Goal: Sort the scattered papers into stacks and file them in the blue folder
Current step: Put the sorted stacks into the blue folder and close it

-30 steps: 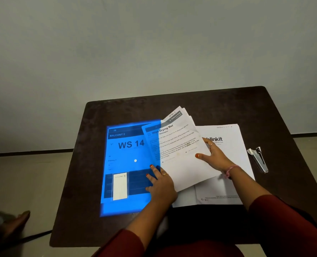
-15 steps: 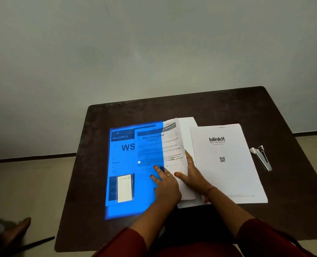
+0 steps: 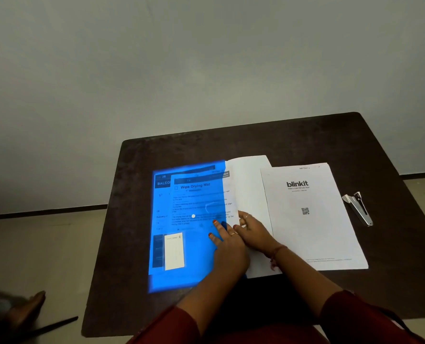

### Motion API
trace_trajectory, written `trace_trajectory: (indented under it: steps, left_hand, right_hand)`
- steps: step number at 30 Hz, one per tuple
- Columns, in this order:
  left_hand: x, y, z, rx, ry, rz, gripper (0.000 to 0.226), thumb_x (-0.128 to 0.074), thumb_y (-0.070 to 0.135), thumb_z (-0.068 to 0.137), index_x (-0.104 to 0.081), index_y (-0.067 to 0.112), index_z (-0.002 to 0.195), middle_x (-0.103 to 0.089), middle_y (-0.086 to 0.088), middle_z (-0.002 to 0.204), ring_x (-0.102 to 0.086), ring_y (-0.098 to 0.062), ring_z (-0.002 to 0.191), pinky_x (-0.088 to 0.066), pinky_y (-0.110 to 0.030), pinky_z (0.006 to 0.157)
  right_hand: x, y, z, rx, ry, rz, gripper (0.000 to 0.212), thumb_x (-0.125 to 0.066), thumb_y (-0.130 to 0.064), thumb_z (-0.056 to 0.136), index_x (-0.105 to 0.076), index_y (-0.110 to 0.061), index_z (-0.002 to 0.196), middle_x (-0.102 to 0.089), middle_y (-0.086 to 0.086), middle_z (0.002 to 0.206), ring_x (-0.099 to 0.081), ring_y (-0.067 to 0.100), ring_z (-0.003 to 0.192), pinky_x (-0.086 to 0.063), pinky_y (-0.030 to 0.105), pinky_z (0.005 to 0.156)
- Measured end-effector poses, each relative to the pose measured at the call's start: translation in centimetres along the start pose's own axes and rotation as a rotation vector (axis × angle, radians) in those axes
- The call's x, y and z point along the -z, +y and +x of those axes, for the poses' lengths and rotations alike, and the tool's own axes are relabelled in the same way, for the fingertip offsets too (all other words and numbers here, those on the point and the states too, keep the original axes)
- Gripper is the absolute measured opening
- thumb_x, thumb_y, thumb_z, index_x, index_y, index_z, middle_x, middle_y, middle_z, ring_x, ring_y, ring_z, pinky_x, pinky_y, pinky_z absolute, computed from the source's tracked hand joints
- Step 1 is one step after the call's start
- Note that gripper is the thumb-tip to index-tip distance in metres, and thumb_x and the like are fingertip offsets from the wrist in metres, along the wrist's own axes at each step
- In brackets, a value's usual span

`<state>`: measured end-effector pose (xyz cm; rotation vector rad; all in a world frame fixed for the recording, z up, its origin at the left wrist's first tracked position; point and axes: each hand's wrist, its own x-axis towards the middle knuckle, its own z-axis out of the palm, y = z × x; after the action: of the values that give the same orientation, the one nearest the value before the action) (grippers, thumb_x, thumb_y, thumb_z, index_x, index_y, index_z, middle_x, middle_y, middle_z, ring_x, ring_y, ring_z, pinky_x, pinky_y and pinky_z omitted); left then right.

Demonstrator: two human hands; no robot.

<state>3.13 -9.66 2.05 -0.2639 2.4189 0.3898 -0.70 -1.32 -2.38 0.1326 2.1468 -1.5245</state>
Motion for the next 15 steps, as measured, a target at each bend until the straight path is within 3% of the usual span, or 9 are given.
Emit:
trace_trajectory:
  steps: [3,6,9,13,15]
  left_hand:
    - [0.2,-0.1,0.0,0.001,-0.012,-0.001,0.082,-0.051,0.01,0.096,0.01,0.004,0.151,0.02,-0.016,0.157,0.002,-0.044,0.145,-0.032,-0.043,0.11]
    - [0.3,-0.4,-0.2,-0.029,-0.022,-0.008,0.083,-0.052,0.011,0.095,0.008,0.005,0.151,0.019,-0.016,0.157,0.002,-0.045,0.144,-0.031,-0.043,0.111]
    - [0.5,-0.7,-0.4,-0.058,-0.02,-0.026,0.082,-0.052,0.012,0.095,0.006,0.008,0.152,0.02,-0.017,0.157,0.003,-0.045,0.144,-0.032,-0.044,0.11]
    - [0.4,-1.0,-0.4,-0.076,-0.008,-0.039,0.084,-0.053,0.02,0.096,0.009,0.007,0.151,0.019,-0.017,0.157,0.002,-0.045,0.144,-0.031,-0.046,0.11]
    - [0.5,-1.1,-0.3,-0.076,-0.012,-0.043,0.087,-0.056,0.023,0.095,0.009,0.008,0.151,0.018,-0.016,0.158,0.002,-0.044,0.145,-0.029,-0.047,0.111]
  right_hand:
    - [-0.2,0.7,0.0,-0.046,0.223,0.047,0.045,-0.064,-0.014,0.09,-0.048,-0.012,0.131,-0.06,0.0,0.096,-0.06,0.015,0.082,-0.052,0.018,0.067]
    - [-0.7,0.7,0.2,-0.044,0.279,0.091,0.038,-0.068,-0.012,0.086,-0.053,-0.014,0.122,-0.058,-0.007,0.082,-0.06,0.011,0.075,-0.05,0.014,0.062]
    - [-1.3,0.0,0.5,0.012,0.263,0.082,0.031,-0.068,-0.012,0.086,-0.056,-0.016,0.115,-0.062,-0.008,0.08,-0.061,0.004,0.075,-0.047,0.007,0.061]
    - [-2.2,-0.5,1.1,0.024,0.257,0.12,0.027,-0.069,-0.012,0.086,-0.059,-0.018,0.11,-0.07,0.004,0.089,-0.069,0.016,0.085,-0.057,0.026,0.078]
    - [-2.6,-0.5,1.4,0.014,0.282,0.142,0.025,-0.07,-0.012,0.085,-0.06,-0.02,0.107,-0.072,0.006,0.091,-0.07,0.019,0.086,-0.058,0.032,0.079]
